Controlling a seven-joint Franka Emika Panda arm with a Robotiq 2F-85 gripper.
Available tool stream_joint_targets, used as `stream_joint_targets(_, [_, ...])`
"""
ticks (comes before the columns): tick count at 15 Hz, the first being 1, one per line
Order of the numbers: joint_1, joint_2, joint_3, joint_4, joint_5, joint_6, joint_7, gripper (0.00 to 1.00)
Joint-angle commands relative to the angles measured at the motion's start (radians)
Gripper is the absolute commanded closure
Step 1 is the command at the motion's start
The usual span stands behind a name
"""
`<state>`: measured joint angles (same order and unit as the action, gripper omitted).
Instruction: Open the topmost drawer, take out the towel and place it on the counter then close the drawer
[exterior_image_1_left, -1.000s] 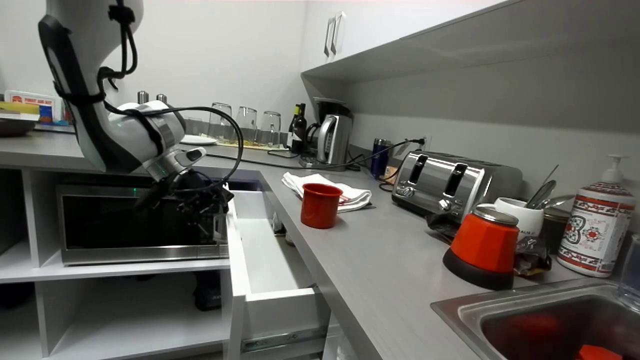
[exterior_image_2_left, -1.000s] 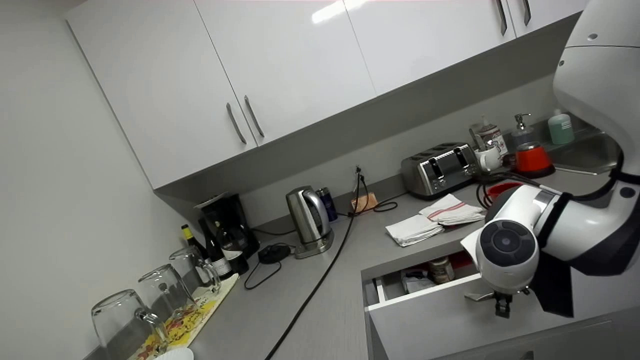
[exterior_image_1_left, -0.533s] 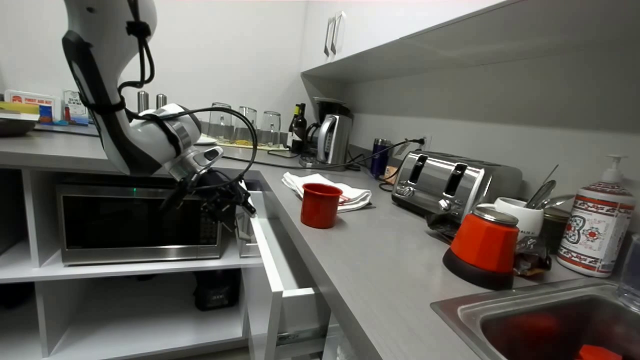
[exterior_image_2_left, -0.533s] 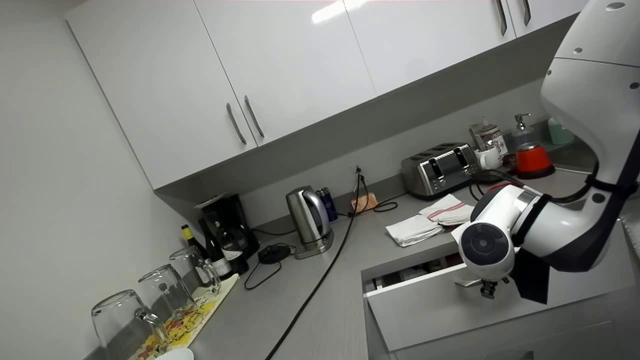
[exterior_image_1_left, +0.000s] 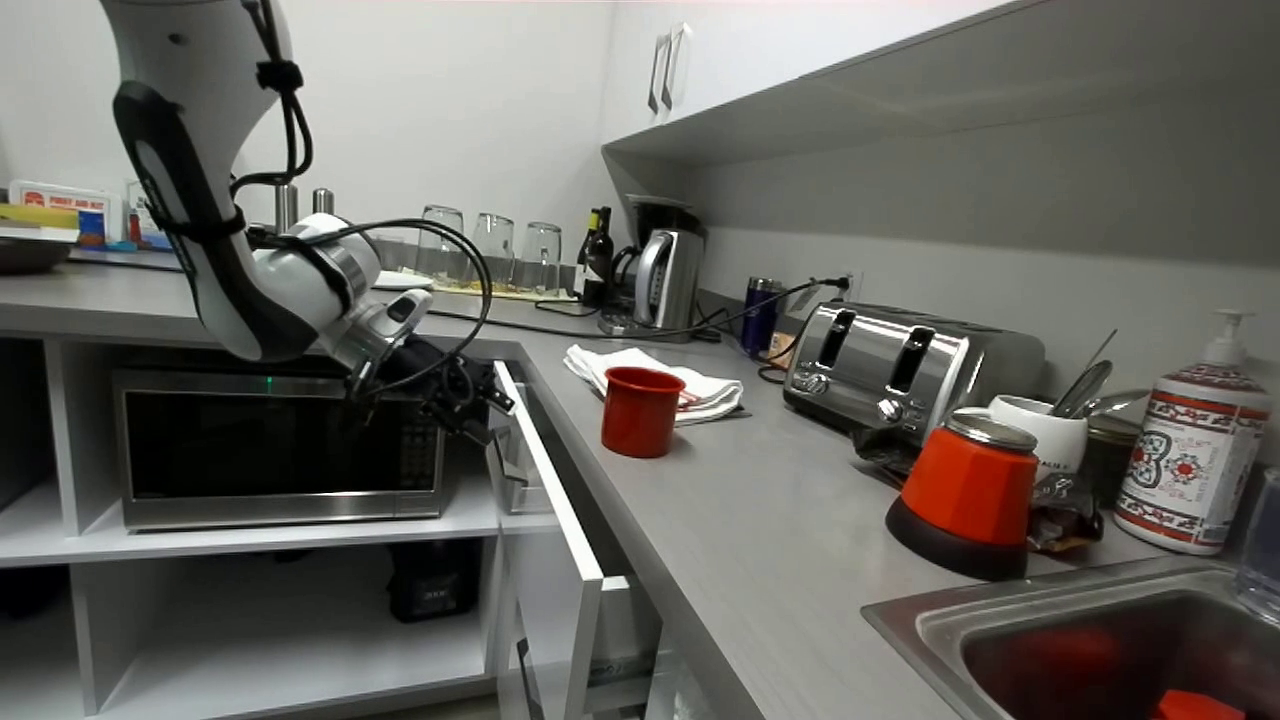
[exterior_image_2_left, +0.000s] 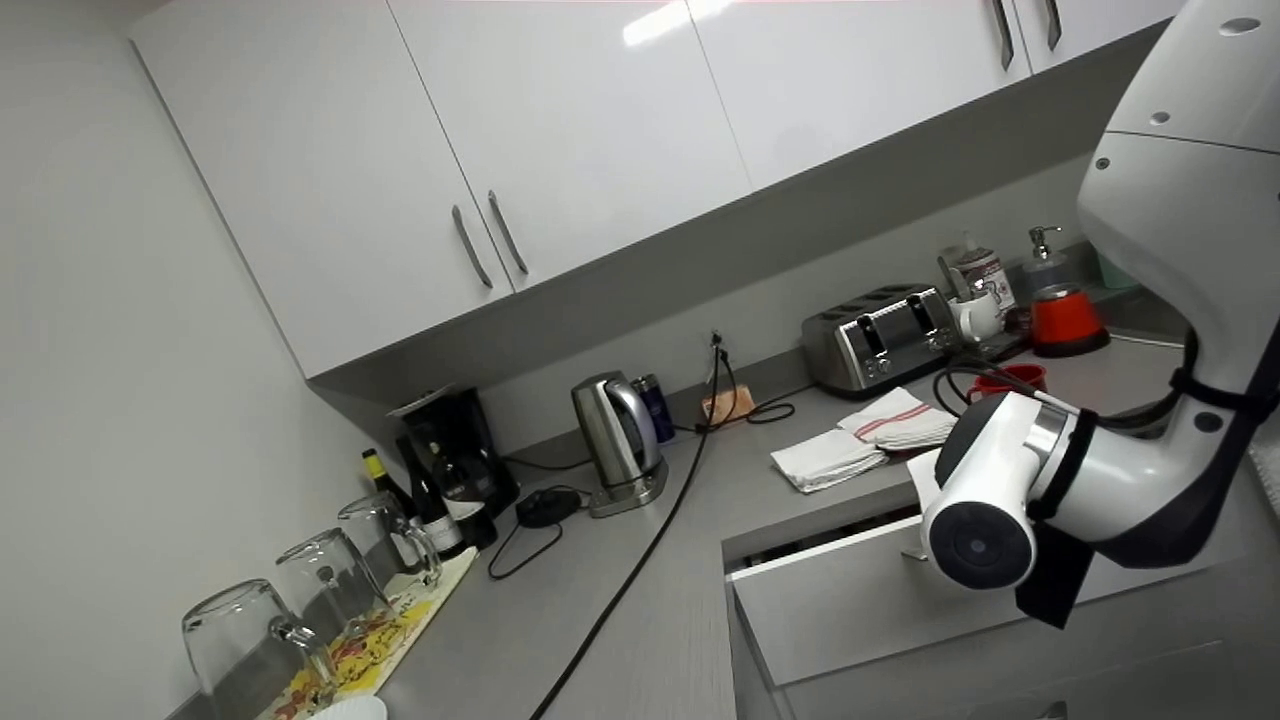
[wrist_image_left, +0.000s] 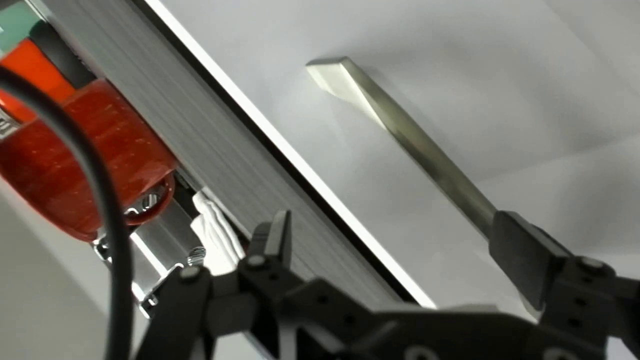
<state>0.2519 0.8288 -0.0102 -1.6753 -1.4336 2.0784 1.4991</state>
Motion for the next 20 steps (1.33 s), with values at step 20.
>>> stream_joint_targets(20, [-0.009,0.247,0.023,0.278,-0.024,-0.305,0.046,0.00])
